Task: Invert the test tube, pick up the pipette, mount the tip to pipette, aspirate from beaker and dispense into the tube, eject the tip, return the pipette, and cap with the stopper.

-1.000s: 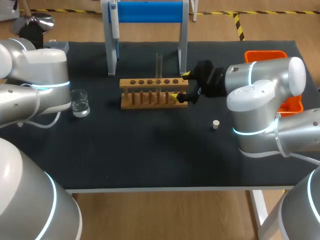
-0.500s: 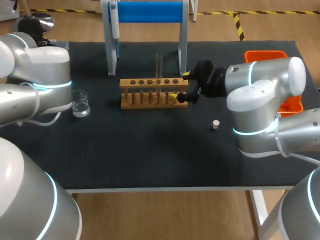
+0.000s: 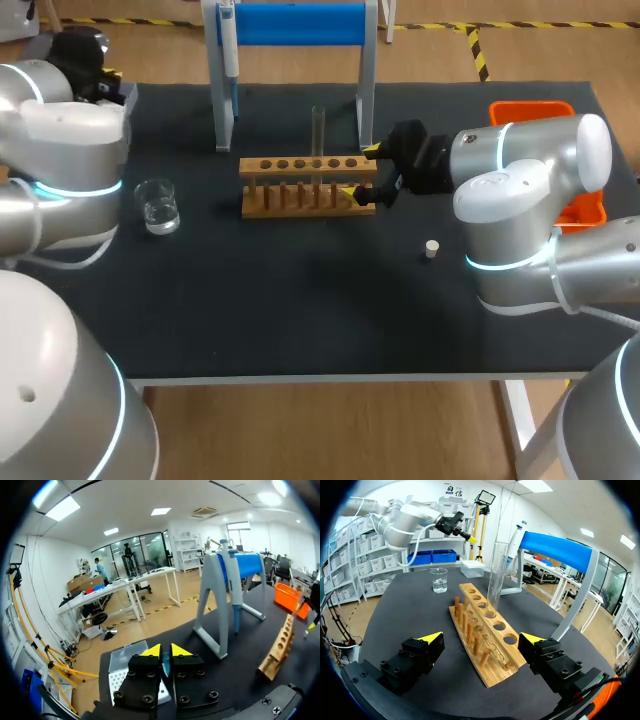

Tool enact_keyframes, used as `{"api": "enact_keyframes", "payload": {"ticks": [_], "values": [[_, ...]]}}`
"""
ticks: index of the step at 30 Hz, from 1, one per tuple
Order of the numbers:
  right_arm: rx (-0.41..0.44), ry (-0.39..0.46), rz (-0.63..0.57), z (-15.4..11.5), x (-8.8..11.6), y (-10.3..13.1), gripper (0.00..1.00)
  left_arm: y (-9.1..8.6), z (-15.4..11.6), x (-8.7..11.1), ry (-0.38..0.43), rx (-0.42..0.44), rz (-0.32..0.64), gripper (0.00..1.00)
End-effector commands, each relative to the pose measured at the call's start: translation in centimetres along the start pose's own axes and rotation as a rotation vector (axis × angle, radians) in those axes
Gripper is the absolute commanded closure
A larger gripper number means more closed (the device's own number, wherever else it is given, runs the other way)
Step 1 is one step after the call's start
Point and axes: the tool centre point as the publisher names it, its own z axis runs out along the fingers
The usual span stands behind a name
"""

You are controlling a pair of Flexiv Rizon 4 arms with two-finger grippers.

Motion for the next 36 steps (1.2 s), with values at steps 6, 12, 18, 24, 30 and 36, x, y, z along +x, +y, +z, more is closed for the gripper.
{"api": "enact_keyframes", "payload": {"ticks": [6, 12, 18, 24, 30, 36], "values": [[-0.001, 0.002, 0.0, -0.1, 0.0, 0.0, 0.0, -0.2, -2.9, -0.4, 0.085, -0.011, 0.0, 1.0], [-0.001, 0.002, 0.0, -0.1, 0.0, 0.0, 0.0, -0.2, -2.9, -0.4, 0.085, -0.011, 0.0, 1.0], [-0.001, 0.002, 0.0, -0.1, 0.0, 0.0, 0.0, -3.1, -5.1, 5.0, 0.34, -0.085, 0.265, 1.0], [-0.001, 0.002, 0.0, -0.1, 0.0, 0.0, 0.0, -5.2, -8.2, 11.6, 0.553, -0.125, 0.4, 1.0], [-0.001, 0.002, 0.0, -0.1, 0.0, 0.0, 0.0, -6.5, -10.8, 18.1, 0.715, -0.162, 0.486, 1.0], [-0.001, 0.002, 0.0, -0.1, 0.0, 0.0, 0.0, -7.0, -13.2, 23.3, 0.854, -0.19, 0.492, 1.0]]}}
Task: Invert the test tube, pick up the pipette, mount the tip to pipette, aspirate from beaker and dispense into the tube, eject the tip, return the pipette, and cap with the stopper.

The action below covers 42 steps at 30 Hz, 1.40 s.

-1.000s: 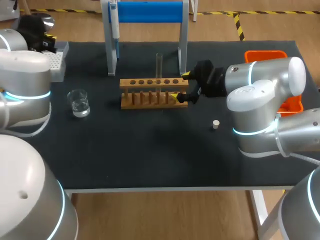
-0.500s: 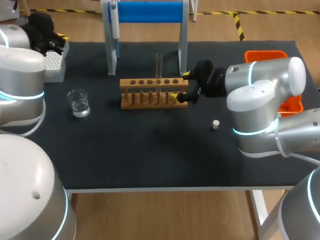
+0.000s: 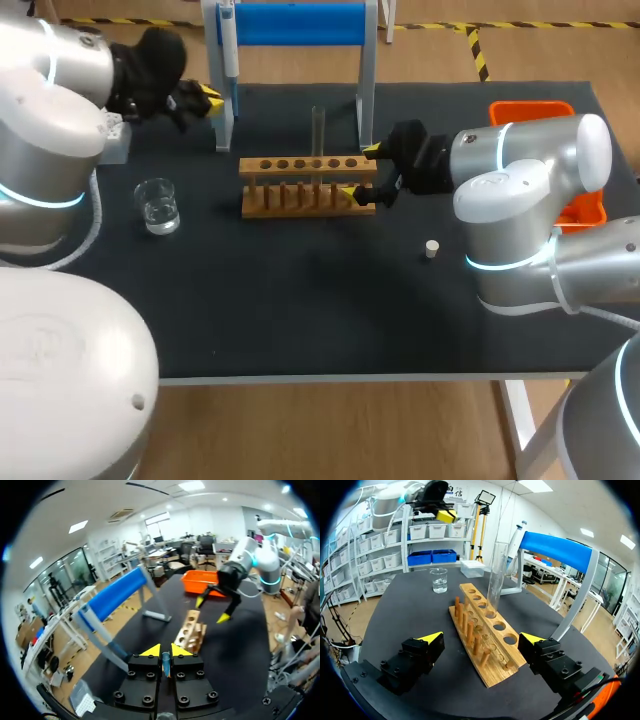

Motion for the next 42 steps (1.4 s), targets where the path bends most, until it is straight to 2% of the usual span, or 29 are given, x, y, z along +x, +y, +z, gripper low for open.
{"api": "enact_keyframes", "payload": {"ticks": [1, 4, 11, 20, 24, 30, 34, 42], "values": [[-0.001, 0.003, 0.0, -0.1, 0.0, 0.0, 0.0, -1.6, -1.6, 2.2, 0.313, -0.151, 0.051, 1.0], [-0.001, 0.003, 0.0, -0.1, 0.0, 0.0, 0.0, -2.5, -1.4, 4.1, 0.368, -0.156, 0.038, 1.0], [-0.001, 0.003, 0.0, -0.1, 0.0, 0.0, 0.0, -5.6, -1.0, 7.8, 0.453, -0.07, 0.014, 1.0], [-0.001, 0.003, 0.0, -0.1, 0.0, 0.0, 0.0, -8.6, 0.7, 10.8, 0.508, 0.001, 0.031, 1.0], [-0.001, 0.003, 0.0, -0.1, 0.0, 0.0, 0.0, -9.5, 1.3, 11.4, 0.493, 0.047, 0.041, 1.0], [-0.001, 0.003, 0.0, -0.1, 0.0, 0.0, 0.0, -9.8, 1.6, 11.7, 0.469, 0.076, 0.044, 1.0], [-0.001, 0.003, 0.0, -0.1, 0.0, 0.0, 0.0, -9.9, 1.4, 11.7, 0.436, 0.067, 0.04, 1.0], [-0.001, 0.003, 0.0, -0.1, 0.0, 0.0, 0.0, -9.9, 1.4, 11.7, 0.436, 0.067, 0.04, 1.0]]}}
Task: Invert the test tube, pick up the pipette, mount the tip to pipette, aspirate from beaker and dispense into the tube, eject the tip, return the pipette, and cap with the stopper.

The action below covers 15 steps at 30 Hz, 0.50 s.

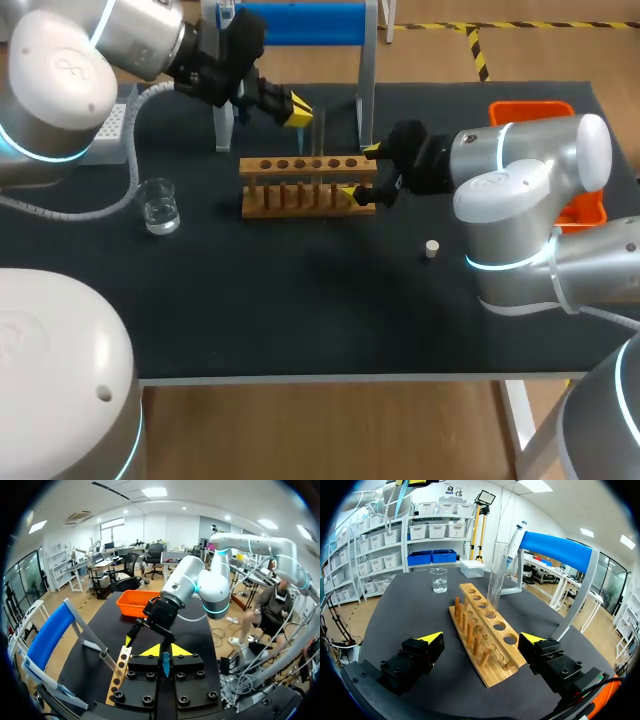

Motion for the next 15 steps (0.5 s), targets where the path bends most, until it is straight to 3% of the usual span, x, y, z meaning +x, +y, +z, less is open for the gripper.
{"api": "enact_keyframes", "payload": {"ticks": [1, 7, 15], "values": [[-0.001, 0.002, 0.0, -0.1, 0.0, 0.0, 0.0, 0.0, -0.2, 0.2, 0.0, -0.001, 0.0, 1.0], [-0.001, 0.002, 0.0, -0.1, 0.0, 0.0, 0.0, 0.0, -0.2, 0.2, 0.0, -0.001, 0.0, 1.0], [-0.083, 0.02, -0.022, -5.3, -0.2, 1.0, 0.0, 0.0, -0.2, 0.2, 0.0, -0.001, 0.0, 1.0]]}}
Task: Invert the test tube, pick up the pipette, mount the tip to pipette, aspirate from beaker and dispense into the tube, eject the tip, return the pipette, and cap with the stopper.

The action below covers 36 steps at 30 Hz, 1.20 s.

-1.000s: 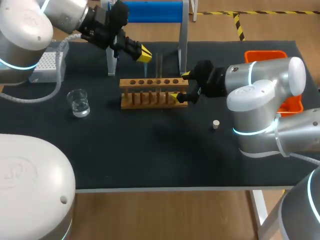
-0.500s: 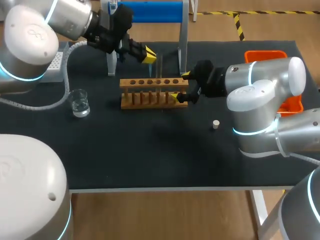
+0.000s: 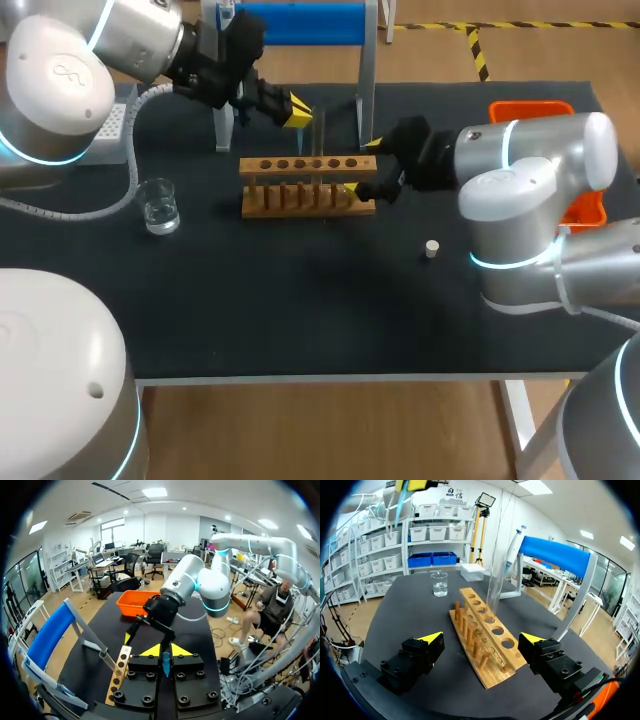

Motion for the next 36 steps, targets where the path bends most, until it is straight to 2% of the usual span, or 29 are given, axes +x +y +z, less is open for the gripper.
{"api": "enact_keyframes", "payload": {"ticks": [1, 7, 8, 15, 29, 36], "values": [[-0.07, 0.031, -0.004, -4.7, -0.1, 0.1, 0.0, 0.0, -0.1, 0.0, 0.001, -0.004, -0.001, 1.0], [-0.177, 0.116, -0.031, -7.3, 0.6, 2.1, 0.0, 0.0, -0.1, 0.0, 0.001, -0.004, -0.001, 1.0], [-0.208, 0.151, -0.028, -7.6, 0.8, 2.5, 0.0, 0.0, -0.1, 0.0, 0.001, -0.004, -0.001, 1.0], [-0.342, 0.265, -0.062, -9.0, 3.0, 5.8, 0.0, 0.0, -0.1, 0.0, 0.001, -0.004, -0.001, 1.0], [-0.453, 0.466, -0.012, -7.8, 6.9, 9.5, 0.0, 0.0, -0.1, 0.0, 0.001, -0.004, -0.001, 1.0], [-0.49, 0.52, -0.017, -6.8, 8.3, 11.7, 0.0, 0.0, -0.1, 0.0, 0.001, -0.004, -0.001, 1.0]]}}
